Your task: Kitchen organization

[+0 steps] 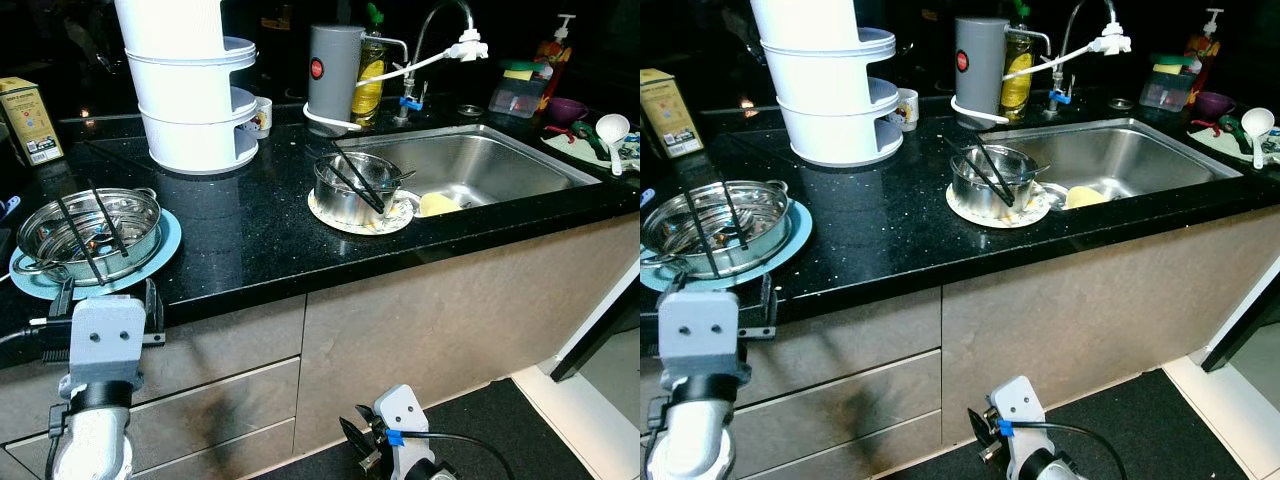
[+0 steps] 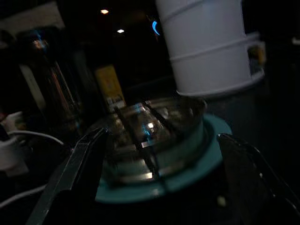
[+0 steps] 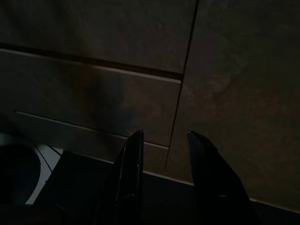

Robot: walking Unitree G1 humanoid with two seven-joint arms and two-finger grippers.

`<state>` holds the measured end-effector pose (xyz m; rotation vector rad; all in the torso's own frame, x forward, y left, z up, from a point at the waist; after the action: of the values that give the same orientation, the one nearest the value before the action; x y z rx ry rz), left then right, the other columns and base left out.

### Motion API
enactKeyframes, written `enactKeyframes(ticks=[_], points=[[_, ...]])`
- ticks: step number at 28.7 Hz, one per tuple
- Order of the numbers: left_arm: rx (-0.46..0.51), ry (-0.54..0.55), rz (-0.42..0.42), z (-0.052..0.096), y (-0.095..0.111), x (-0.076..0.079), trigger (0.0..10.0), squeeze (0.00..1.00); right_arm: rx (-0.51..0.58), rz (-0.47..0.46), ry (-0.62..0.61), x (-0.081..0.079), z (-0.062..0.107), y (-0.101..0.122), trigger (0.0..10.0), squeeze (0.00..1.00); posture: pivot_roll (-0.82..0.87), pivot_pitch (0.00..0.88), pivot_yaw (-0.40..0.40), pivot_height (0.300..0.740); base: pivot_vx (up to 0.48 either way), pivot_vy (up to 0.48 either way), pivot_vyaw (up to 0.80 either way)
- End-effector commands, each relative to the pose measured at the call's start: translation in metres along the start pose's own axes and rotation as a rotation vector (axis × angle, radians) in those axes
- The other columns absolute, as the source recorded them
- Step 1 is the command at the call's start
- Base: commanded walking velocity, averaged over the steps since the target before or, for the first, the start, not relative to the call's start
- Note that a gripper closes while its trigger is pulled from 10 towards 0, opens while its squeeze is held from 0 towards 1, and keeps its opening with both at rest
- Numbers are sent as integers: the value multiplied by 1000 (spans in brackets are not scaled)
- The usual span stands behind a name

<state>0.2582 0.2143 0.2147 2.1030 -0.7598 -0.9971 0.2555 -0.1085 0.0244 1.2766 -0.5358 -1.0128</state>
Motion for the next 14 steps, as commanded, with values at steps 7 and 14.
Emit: enactKeyframes(ticks=[7, 14], points=[[-148, 83, -37, -8, -22, -8, 10000, 0, -28, 2, 9, -1, 0, -5, 10000, 0, -32, 70, -28, 740, 0, 0, 0], [-254, 139, -30, -7, -40, -14, 10000, 0, -40, 22, 46, -5, -3, -5, 10000, 0, -35, 75, -27, 740, 0, 0, 0]])
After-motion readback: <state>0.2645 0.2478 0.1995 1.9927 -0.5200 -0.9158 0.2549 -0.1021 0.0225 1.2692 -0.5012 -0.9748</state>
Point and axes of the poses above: a point about 5 cm out from each wrist's last joint towards the gripper, its own z axis pointing back from the gripper into the wrist, its own y axis along the axis of the wrist's last joint, x = y × z, the point moved 3 cm from there along -z, pointing out of the wrist towards the gripper, and after that the axes turned 14 degrees about -z, right-handed, at the moved point
